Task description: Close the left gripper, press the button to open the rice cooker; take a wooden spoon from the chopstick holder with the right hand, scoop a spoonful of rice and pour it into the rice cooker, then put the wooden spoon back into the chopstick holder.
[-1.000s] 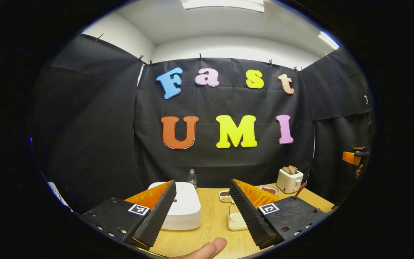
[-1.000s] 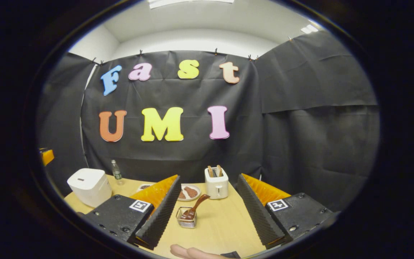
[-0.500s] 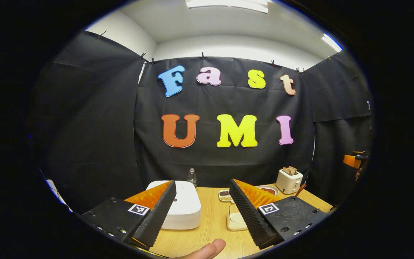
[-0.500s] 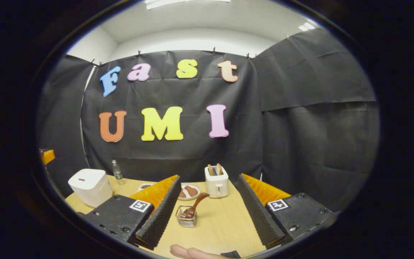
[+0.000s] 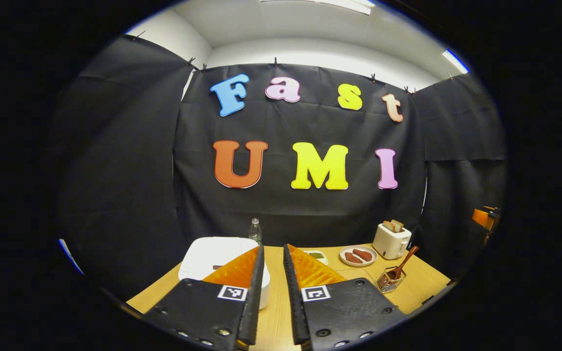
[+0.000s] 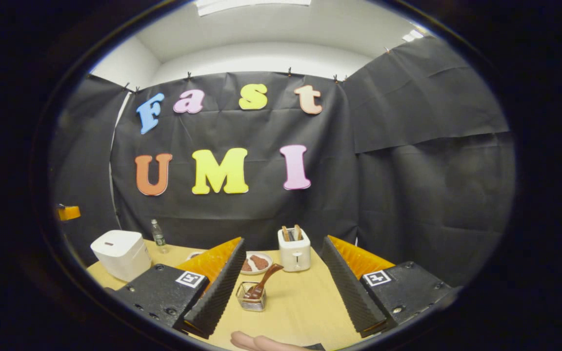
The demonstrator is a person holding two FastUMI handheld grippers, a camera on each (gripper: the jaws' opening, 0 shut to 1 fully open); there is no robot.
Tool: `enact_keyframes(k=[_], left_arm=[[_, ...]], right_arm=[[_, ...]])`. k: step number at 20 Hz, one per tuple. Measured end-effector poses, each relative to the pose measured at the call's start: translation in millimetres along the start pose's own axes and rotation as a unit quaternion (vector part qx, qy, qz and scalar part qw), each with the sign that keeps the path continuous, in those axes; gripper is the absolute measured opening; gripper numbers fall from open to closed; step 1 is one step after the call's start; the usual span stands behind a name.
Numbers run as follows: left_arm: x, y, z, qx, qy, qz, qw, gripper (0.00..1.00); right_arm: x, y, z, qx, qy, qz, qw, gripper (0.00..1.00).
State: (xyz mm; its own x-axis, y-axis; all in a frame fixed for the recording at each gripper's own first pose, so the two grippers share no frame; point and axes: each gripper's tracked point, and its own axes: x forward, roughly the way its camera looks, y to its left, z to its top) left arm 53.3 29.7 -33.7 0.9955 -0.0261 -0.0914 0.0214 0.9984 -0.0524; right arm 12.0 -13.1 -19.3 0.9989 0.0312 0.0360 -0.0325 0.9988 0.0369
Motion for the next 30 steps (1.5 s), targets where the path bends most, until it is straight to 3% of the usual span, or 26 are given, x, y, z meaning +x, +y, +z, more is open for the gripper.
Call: enact_keyframes(k=[2, 3, 9, 14, 19, 30], left_arm=[[15.9, 15.1, -10.4, 0.006, 0.018, 0.019, 1.0, 0.02], [28.5, 21.1, -20.1, 0.012, 0.036, 0.028, 0.999, 0.0], [97.2, 59.9, -74.8, 0.026, 0.129, 0.069, 0.989, 0.0], [140.4, 88.6, -113.1, 0.007, 0.182, 0.089, 0.979, 0.0], [148.4, 119.4, -131.3, 0.005, 0.204, 0.117, 0.972, 0.0], [148.2, 123.6, -152.4, -0.004, 0.247, 0.119, 0.962, 0.0]], right_arm=[[7.6, 2.3, -8.9, 0.007, 0.01, 0.009, 1.0, 0.99], [11.6, 2.2, -12.7, 0.008, 0.014, 0.012, 1.0, 0.99], [36.3, -7.2, -32.4, -0.002, 0.029, 0.012, 1.0, 1.0], [47.3, -21.3, -53.2, -0.003, 0.044, 0.011, 0.999, 1.0], [57.3, -20.8, -71.7, -0.004, 0.053, 0.024, 0.998, 1.0], [69.4, -26.1, -87.6, -0.001, 0.068, 0.024, 0.997, 1.0]])
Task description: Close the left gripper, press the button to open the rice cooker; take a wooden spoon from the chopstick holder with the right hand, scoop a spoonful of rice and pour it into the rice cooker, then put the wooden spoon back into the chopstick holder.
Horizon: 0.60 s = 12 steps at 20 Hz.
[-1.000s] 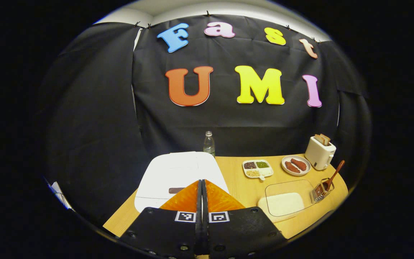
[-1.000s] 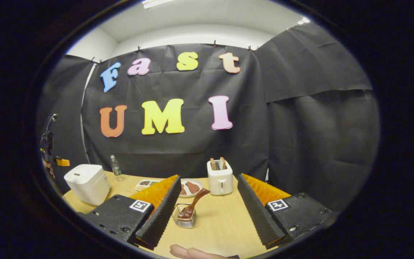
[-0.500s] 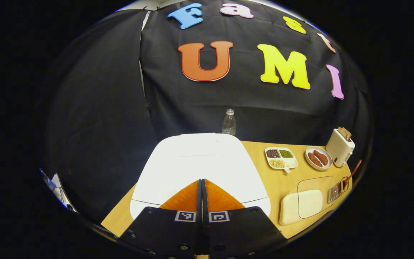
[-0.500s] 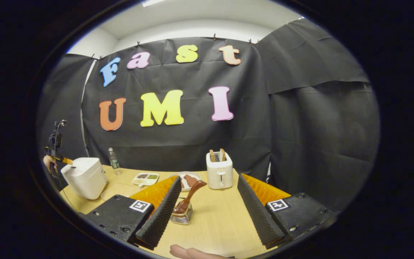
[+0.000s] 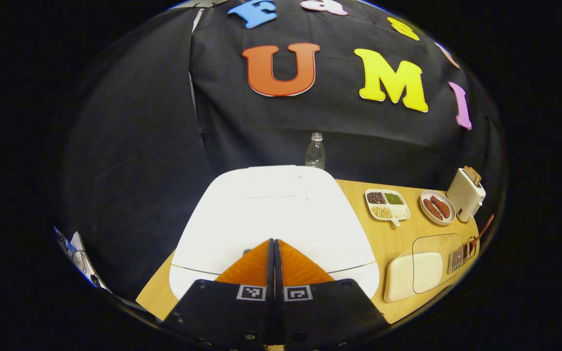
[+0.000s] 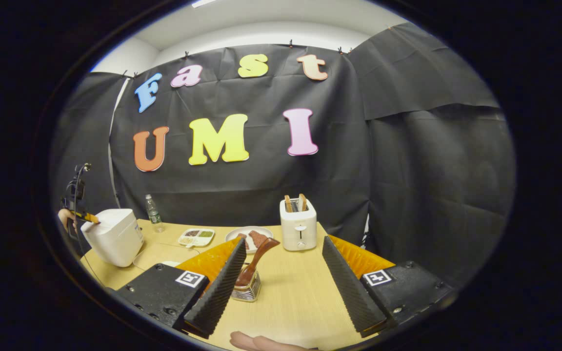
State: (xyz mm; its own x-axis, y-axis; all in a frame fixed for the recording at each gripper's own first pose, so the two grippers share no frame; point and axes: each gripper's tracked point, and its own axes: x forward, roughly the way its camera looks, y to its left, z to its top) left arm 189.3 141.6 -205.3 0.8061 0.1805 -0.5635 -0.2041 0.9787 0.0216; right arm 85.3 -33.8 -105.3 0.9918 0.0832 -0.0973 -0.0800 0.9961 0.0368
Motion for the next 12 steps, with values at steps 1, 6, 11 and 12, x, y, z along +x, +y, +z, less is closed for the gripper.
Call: enact_keyframes(k=[1, 6, 11, 12], left_arm=[[4.8, 0.4, -0.2, -0.002, 0.005, -0.001, 1.0, 0.0], [1.4, 1.6, 6.8, -0.007, 0.003, 0.001, 1.0, 0.0], [-7.9, 4.9, 30.9, -0.031, -0.023, 0.008, 0.999, 0.0], [-12.6, 5.2, 37.4, -0.034, -0.034, 0.01, 0.999, 0.0]], right_arm=[[-0.4, -0.5, 1.7, 0.0, -0.003, 0.0, 1.0, 1.0], [-4.0, 5.8, 3.7, -0.003, -0.007, 0.003, 1.0, 1.0], [-7.5, 8.7, 3.3, -0.014, -0.01, 0.004, 1.0, 1.0], [-7.9, 9.4, 3.2, -0.015, -0.01, 0.003, 1.0, 0.99]])
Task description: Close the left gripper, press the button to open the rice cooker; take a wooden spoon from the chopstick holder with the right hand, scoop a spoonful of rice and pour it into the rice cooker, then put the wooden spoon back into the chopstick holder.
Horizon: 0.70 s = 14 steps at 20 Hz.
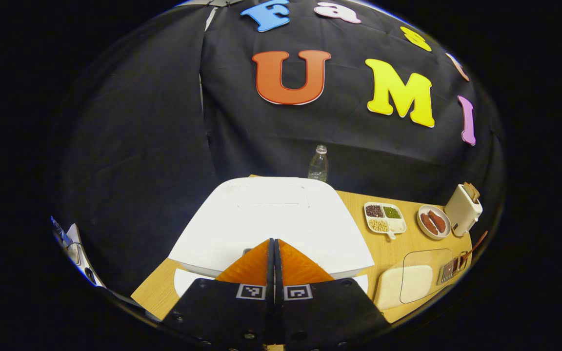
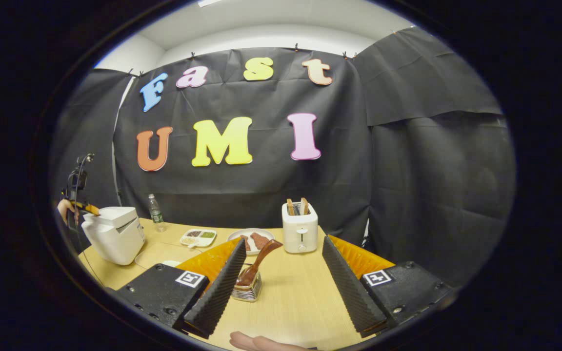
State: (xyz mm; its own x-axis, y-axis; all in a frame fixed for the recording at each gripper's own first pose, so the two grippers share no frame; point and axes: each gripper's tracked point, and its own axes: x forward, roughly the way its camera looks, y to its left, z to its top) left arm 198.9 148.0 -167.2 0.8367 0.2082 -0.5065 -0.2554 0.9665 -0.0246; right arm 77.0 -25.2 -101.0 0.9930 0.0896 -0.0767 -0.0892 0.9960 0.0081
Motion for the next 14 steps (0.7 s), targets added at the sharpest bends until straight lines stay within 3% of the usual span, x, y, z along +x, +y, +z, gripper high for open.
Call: enact_keyframes(k=[4, 6, 7, 8, 9, 10, 11, 14], left_arm=[[-19.5, -0.1, 31.4, -0.012, -0.056, 0.001, 0.998, 0.03], [-32.7, 0.3, 45.5, -0.006, -0.089, 0.003, 0.996, 0.27], [-45.1, 1.0, 48.0, 0.001, -0.096, 0.004, 0.995, 0.3], [-55.2, -1.4, 48.5, 0.007, -0.102, 0.0, 0.995, 0.51], [-64.4, -2.7, 48.6, 0.013, -0.113, -0.001, 0.994, 0.64], [-77.2, -1.0, 48.3, 0.018, -0.125, 0.004, 0.992, 0.88], [-84.8, 2.1, 49.5, 0.02, -0.136, 0.011, 0.99, 0.96], [-124.2, -4.3, 37.3, 0.015, -0.16, -0.001, 0.987, 0.97]], right_arm=[[0.8, -0.6, -4.8, 0.001, 0.006, -0.004, 1.0, 1.0], [1.2, -0.4, -7.4, 0.0, 0.01, -0.007, 1.0, 1.0], [1.2, -0.8, -9.2, 0.0, 0.01, -0.008, 1.0, 1.0], [1.9, 0.3, -12.0, 0.0, 0.012, -0.009, 1.0, 1.0], [2.6, 1.8, -14.9, 0.002, 0.014, -0.007, 1.0, 1.0], [3.6, 4.0, -18.7, 0.003, 0.017, -0.005, 1.0, 1.0], [6.1, 6.2, -22.0, 0.005, 0.019, -0.003, 1.0, 1.0], [17.2, 12.0, -35.7, 0.013, 0.03, 0.002, 0.999, 1.0]])
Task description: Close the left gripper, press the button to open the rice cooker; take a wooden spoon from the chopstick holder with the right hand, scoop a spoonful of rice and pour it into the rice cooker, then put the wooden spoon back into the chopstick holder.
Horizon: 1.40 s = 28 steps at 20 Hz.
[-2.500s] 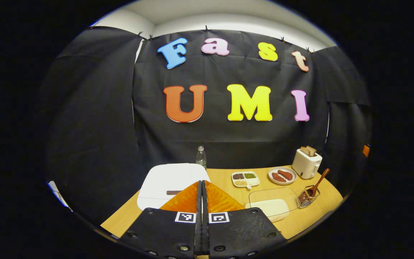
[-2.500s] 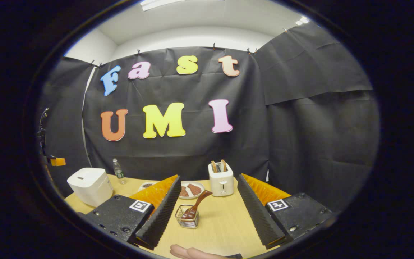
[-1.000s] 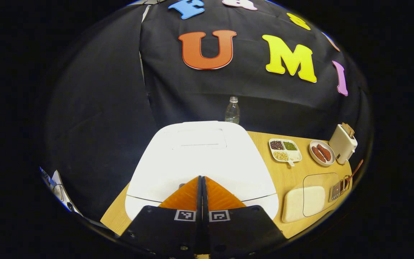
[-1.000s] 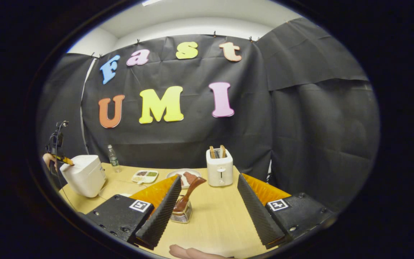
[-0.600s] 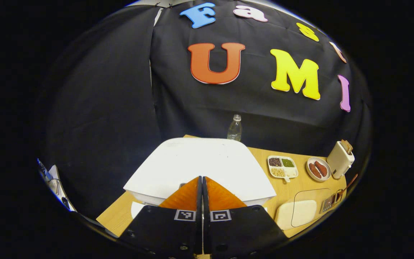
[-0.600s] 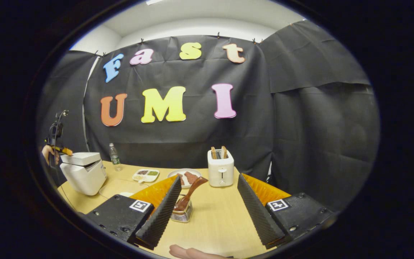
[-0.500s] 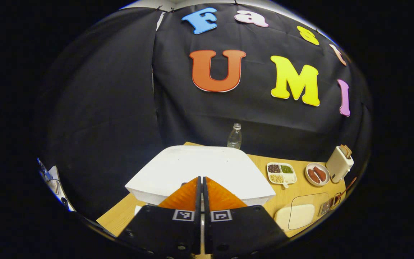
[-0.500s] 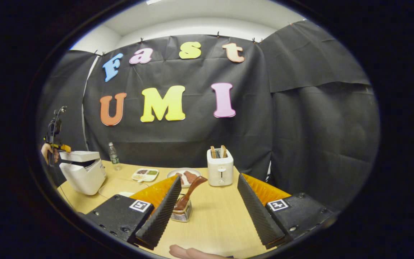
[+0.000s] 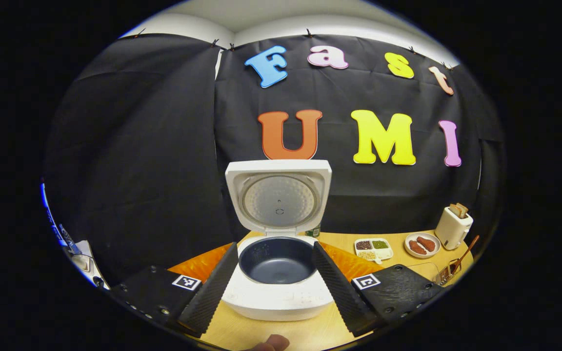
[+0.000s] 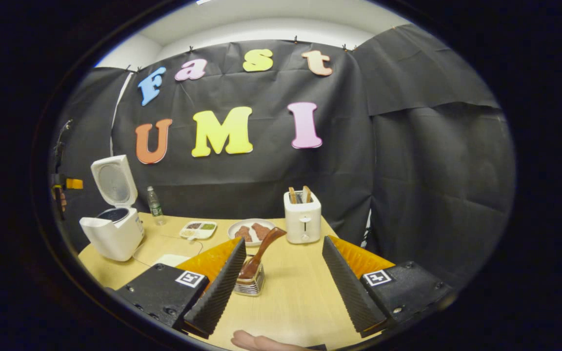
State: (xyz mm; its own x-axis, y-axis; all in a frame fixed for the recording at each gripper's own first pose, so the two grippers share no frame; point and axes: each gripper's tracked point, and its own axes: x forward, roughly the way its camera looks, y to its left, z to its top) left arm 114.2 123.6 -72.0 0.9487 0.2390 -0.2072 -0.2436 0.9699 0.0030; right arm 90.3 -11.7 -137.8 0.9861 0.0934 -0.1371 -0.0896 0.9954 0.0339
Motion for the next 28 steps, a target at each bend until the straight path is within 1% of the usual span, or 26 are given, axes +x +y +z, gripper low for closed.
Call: enact_keyframes(k=[3, 7, 9, 10, 13, 15, 16, 17, 18, 21, 23, 24, 25, 26, 27, 28], left_arm=[[-41.9, -7.4, 1.3, -0.013, -0.035, -0.023, 0.999, 0.97], [-96.2, -13.7, -6.0, -0.001, -0.079, -0.038, 0.996, 0.97], [-119.3, -16.5, -18.9, -0.005, -0.086, -0.044, 0.995, 0.97], [-130.3, -19.2, -27.5, -0.009, -0.085, -0.049, 0.995, 0.97], [-157.8, -29.1, -50.7, -0.016, -0.088, -0.068, 0.994, 0.96], [-168.0, -32.3, -63.4, -0.008, -0.089, -0.069, 0.994, 0.96], [-173.2, -32.3, -67.5, 0.0, -0.089, -0.069, 0.994, 0.96], [-178.3, -31.7, -71.0, 0.004, -0.089, -0.067, 0.994, 0.96], [-183.2, -34.2, -74.8, 0.01, -0.086, -0.07, 0.994, 0.96], [-198.7, -35.8, -70.0, 0.026, -0.102, -0.072, 0.992, 0.97], [-205.4, -34.6, -64.1, 0.024, -0.113, -0.073, 0.991, 0.97], [-208.2, -36.6, -60.3, 0.022, -0.118, -0.076, 0.99, 0.97], [-209.8, -35.9, -56.8, 0.019, -0.123, -0.077, 0.989, 0.97], [-210.5, -36.8, -54.7, 0.015, -0.127, -0.079, 0.989, 0.97], [-214.2, -37.0, -52.6, 0.012, -0.13, -0.083, 0.988, 0.97], [-215.8, -38.0, -52.0, 0.01, -0.13, -0.085, 0.988, 0.97]], right_arm=[[17.4, 7.1, -13.1, 0.023, 0.014, 0.01, 1.0, 1.0], [49.1, 18.4, -23.8, 0.039, 0.023, 0.021, 0.999, 0.99], [70.3, 22.9, -30.6, 0.046, 0.024, 0.023, 0.998, 1.0], [81.6, 25.2, -37.5, 0.051, 0.031, 0.025, 0.998, 0.98], [117.4, 29.5, -56.2, 0.08, 0.051, 0.017, 0.995, 1.0], [140.4, 31.9, -71.7, 0.092, 0.065, 0.006, 0.994, 1.0], [151.4, 30.9, -77.3, 0.093, 0.069, -0.001, 0.993, 0.96], [161.8, 29.9, -81.9, 0.091, 0.073, -0.008, 0.993, 0.96], [170.9, 29.0, -85.4, 0.09, 0.073, -0.016, 0.993, 1.0], [193.7, 28.8, -95.4, 0.092, 0.079, -0.029, 0.992, 0.99], [206.3, 32.4, -96.3, 0.092, 0.079, -0.028, 0.992, 0.92], [210.5, 34.7, -102.4, 0.088, 0.087, -0.025, 0.992, 0.82], [213.0, 34.3, -107.1, 0.09, 0.098, -0.026, 0.991, 0.75], [214.5, 34.3, -107.6, 0.1, 0.106, -0.027, 0.989, 0.6], [214.1, 39.5, -104.3, 0.118, 0.107, -0.014, 0.987, 0.58], [211.9, 38.1, -98.6, 0.136, 0.107, -0.016, 0.985, 0.46]])
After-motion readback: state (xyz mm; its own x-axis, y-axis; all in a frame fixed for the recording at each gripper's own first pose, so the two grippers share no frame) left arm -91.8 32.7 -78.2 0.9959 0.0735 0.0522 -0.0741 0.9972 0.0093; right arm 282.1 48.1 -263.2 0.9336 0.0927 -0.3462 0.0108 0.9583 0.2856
